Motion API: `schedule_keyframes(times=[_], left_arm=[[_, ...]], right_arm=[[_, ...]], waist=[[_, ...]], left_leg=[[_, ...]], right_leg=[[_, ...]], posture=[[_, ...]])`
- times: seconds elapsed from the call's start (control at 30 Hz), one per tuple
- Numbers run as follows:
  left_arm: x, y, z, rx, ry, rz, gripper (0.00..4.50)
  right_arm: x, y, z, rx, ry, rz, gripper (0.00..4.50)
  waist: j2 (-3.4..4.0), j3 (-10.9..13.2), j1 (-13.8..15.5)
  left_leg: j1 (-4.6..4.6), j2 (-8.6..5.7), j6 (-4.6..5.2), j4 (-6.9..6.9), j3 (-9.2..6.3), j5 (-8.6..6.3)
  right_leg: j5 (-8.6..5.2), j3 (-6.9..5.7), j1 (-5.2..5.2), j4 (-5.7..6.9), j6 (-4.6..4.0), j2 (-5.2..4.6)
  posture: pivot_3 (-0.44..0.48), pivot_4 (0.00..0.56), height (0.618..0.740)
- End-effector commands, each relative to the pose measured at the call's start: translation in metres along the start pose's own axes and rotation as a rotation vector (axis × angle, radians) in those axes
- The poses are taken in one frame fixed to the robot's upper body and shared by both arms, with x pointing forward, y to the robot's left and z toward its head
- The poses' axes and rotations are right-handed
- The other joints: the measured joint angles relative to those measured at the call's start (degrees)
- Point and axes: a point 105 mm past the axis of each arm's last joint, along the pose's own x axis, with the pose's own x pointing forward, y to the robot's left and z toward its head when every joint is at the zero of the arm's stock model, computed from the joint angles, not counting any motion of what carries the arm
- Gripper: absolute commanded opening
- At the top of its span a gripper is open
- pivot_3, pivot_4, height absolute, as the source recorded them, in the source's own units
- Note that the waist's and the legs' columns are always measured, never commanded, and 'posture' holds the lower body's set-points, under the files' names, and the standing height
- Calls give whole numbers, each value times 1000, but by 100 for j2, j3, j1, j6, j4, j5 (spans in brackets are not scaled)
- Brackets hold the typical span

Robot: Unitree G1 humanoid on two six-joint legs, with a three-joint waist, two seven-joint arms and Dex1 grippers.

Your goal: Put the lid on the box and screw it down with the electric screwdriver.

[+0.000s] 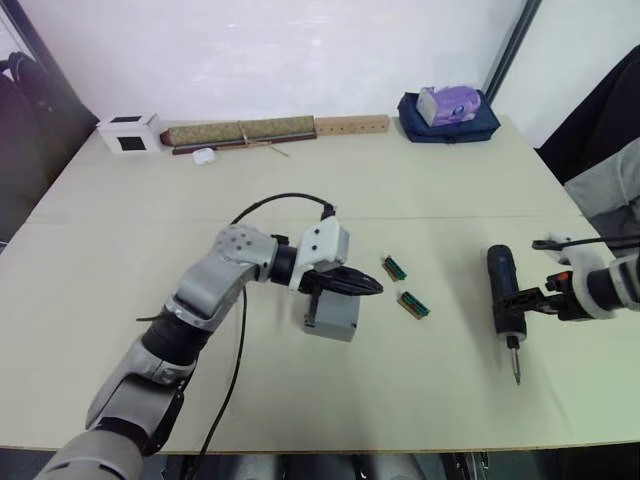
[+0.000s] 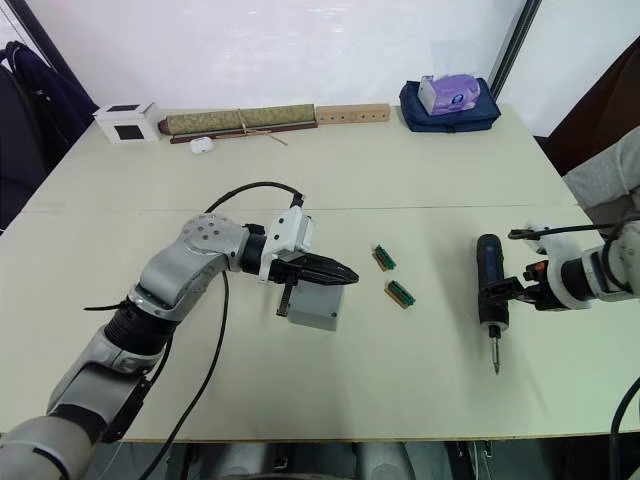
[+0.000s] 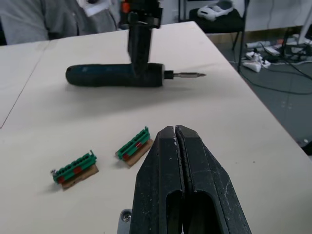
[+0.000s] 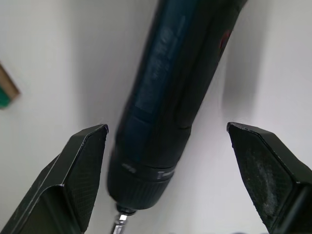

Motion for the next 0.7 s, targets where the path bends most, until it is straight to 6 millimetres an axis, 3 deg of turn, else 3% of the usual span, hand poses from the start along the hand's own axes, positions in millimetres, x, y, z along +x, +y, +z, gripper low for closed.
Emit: schedule_keyframes(times=[0.03,0.07,0.17,0.33,0.53,0.6,0.7], left_arm=[[-4,2,7,39,-9,41,0],[-4,2,8,39,-10,44,0],[-4,3,8,32,-18,58,0],[-4,4,7,32,-18,65,0],[-7,11,6,32,-12,91,0],[-10,15,5,25,-9,104,0],[-19,25,3,-12,-24,142,0]], right_arm=[[4,0,8,-95,15,-51,4217],[4,-1,8,-102,18,-51,4217],[10,4,5,-144,55,-39,3449],[9,3,1,-168,82,-31,1823],[2,2,2,-181,55,-32,1821],[-4,-3,18,-204,-33,-61,1821],[-32,18,77,-230,-389,34,1821]], waist=[[0,0,0],[0,0,6],[-1,0,20],[-1,0,23],[-1,0,27],[-1,0,24],[6,4,-24]], left_leg=[[0,0,0,0,-1,0],[0,0,0,0,-1,0],[-1,-1,0,2,0,0],[-1,-2,0,2,-2,0],[-1,-2,0,1,-3,0],[-1,-2,0,2,-2,0],[-1,-3,0,4,0,0]], right_leg=[[0,0,0,0,0,0],[0,0,0,1,0,0],[0,-2,3,-1,0,-2],[0,-4,3,-1,0,-3],[0,-5,2,-1,0,-3],[0,-5,2,0,0,-4],[1,-2,0,1,1,-4]], posture=[[0,150,740],[0,150,740],[0,150,740],[0,150,740],[0,150,740],[0,150,740],[0,150,740]])
